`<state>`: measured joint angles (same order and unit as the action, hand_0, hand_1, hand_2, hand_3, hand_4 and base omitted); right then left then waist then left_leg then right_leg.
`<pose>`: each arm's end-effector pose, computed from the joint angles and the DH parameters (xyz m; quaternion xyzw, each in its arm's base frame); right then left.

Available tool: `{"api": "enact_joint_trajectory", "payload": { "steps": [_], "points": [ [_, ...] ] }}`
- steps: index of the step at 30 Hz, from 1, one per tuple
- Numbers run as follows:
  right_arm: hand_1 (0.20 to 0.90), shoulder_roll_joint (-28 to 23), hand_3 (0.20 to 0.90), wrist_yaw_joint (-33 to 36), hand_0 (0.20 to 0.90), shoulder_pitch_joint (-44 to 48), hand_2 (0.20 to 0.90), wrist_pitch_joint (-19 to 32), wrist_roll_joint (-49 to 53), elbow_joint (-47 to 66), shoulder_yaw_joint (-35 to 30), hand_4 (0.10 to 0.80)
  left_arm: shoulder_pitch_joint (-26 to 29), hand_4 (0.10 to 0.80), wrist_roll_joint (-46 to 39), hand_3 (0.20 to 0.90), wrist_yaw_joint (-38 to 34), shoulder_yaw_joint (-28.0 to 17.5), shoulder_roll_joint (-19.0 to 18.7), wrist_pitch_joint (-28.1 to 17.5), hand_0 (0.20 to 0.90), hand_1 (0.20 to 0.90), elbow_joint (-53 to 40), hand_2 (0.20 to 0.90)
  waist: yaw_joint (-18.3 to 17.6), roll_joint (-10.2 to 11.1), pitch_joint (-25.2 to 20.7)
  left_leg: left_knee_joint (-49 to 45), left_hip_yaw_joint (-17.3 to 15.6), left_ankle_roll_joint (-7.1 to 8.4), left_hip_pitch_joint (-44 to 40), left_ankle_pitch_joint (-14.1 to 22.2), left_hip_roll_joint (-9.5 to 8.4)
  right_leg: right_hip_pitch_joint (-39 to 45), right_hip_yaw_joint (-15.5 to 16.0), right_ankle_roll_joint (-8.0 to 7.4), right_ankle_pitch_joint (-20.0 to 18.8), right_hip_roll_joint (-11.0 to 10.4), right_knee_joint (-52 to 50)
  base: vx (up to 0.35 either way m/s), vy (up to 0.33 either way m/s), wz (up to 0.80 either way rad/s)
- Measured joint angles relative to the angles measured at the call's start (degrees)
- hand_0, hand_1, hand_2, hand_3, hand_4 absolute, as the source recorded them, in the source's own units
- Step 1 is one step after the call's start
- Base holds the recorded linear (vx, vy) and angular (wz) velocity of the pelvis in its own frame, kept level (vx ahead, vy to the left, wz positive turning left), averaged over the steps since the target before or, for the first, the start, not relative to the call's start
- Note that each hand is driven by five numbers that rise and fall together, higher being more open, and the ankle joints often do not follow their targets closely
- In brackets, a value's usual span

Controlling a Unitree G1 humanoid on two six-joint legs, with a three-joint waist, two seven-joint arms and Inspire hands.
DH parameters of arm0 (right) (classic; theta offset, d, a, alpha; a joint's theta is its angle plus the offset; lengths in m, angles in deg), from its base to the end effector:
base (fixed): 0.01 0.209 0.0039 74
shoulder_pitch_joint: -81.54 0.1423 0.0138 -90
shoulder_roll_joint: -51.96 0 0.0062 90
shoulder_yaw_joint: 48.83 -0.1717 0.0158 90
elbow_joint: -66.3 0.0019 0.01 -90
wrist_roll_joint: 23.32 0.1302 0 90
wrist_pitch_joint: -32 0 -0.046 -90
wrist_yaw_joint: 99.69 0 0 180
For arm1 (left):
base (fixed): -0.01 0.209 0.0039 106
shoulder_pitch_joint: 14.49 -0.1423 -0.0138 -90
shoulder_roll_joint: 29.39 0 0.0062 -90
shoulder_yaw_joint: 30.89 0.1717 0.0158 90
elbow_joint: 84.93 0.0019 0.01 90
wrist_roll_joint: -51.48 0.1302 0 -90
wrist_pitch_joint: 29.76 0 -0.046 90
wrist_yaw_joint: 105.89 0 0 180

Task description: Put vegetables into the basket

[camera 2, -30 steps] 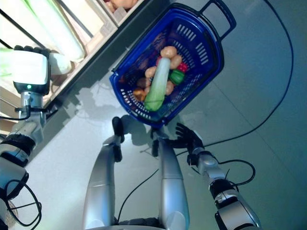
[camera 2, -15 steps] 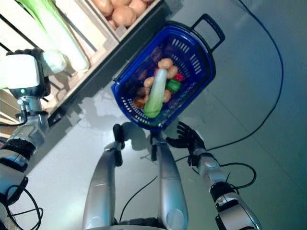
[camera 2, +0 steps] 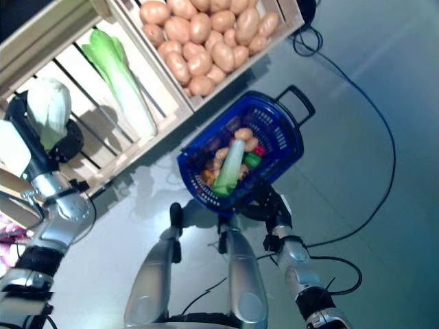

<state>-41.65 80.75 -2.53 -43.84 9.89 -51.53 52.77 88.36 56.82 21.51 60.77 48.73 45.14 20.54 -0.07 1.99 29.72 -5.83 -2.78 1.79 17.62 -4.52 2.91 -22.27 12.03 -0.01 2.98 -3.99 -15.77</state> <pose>0.1990 -0.2016 0.0072 0.0863 0.0898 -0.0148 0.9921 0.2340 0.2303 0.0893 0.2103 -0.2188 0.4003 0.8647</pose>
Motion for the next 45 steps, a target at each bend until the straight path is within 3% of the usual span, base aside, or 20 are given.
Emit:
{"api": "enact_joint_trajectory", "payload": {
  "steps": [4,9,16,23,28,34,39,45],
  "points": [
    [0.900,0.0,0.900,0.0,0.900,-2.3,0.900,0.0,-1.7,4.9,-3.6,0.800,-6.0,0.400,-12.8,0.300,13.7,0.1,3.1,-5.9,0.300,0.300,-6.2,0.300,1.8,-0.9,-0.6,3.4,0.9,-0.14,-5.2,-0.3,0.02,6.1,1.3,-0.72,-0.3,0.4,4.5,0.171,-0.021,0.17],
    [0.900,0.1,0.900,0.0,0.900,-2.4,0.900,-0.1,-5.9,10.6,-6.5,0.800,-7.7,0.400,-26.5,0.300,33.0,0.5,3.2,-6.0,0.300,0.300,-12.3,0.300,1.8,-2.0,-2.4,6.7,0.9,-0.57,-10.7,-0.2,-0.24,12.6,1.4,-1.90,-1.4,0.8,9.6,0.132,0.031,-0.01],
    [0.900,-3.0,0.900,-6.0,0.900,-5.5,0.900,-3.1,-7.0,16.8,-6.7,0.800,-8.2,0.400,-31.0,0.300,43.6,3.9,3.2,-3.3,0.300,0.300,-14.7,0.300,0.9,-2.2,-8.6,10.8,-0.1,-0.94,-17.6,0.2,-0.02,20.1,1.1,-2.63,-2.4,1.7,15.8,0.148,0.020,-0.05],
    [0.900,-9.5,0.900,-17.9,0.900,-6.3,0.900,-9.6,-6.8,22.7,-5.9,0.800,-9.2,0.400,-33.0,0.300,49.1,7.3,3.2,1.5,0.300,0.300,-14.7,0.300,1.0,-1.0,-12.9,10.9,-1.0,-1.05,-19.6,0.9,-0.13,23.9,0.7,-2.69,-4.6,2.2,20.7,0.093,0.001,-0.05],
    [0.900,-11.9,0.900,-23.2,0.900,-4.9,0.900,-12.7,-5.5,24.1,-2.6,0.800,-9.3,0.400,-30.9,0.300,48.4,10.4,2.0,4.7,0.300,0.300,-14.7,0.300,1.1,0.3,-14.7,10.9,-1.2,-1.16,-21.1,1.0,-0.18,25.4,0.5,-2.74,-4.7,2.2,20.8,0.056,-0.006,-0.02],
    [0.900,-13.2,0.900,-26.9,0.900,-2.1,0.900,-15.0,-5.5,24.2,1.0,0.800,-9.6,0.400,-31.0,0.300,48.5,10.8,1.9,5.1,0.300,0.300,-14.7,0.300,1.5,0.9,-17.7,10.9,-1.8,-1.32,-21.4,1.1,-0.30,25.5,-0.3,-2.91,-4.8,2.0,20.8,0.019,-0.003,-0.05],
    [0.900,-13.9,0.900,-26.9,0.900,-0.7,0.900,-16.3,-3.2,24.1,3.4,0.800,-9.6,0.400,-31.6,0.300,48.0,11.8,1.9,6.8,0.300,0.300,-14.7,0.300,1.8,0.7,-19.1,10.9,-1.7,-1.37,-21.6,1.1,-0.38,25.7,-0.3,-2.96,-4.8,1.9,20.8,0.000,0.000,0.00],
    [0.900,-11.0,0.900,-23.4,0.900,0.8,0.900,-18.8,-0.6,22.7,5.0,0.800,-9.7,0.400,-33.3,0.300,47.9,12.3,2.3,6.9,0.300,0.300,-14.3,0.300,1.9,0.4,-19.4,10.9,-1.6,-1.38,-22.2,1.1,-0.38,26.3,-0.3,-2.96,-4.8,1.9,20.8,0.000,0.000,0.00]
  ]
}}
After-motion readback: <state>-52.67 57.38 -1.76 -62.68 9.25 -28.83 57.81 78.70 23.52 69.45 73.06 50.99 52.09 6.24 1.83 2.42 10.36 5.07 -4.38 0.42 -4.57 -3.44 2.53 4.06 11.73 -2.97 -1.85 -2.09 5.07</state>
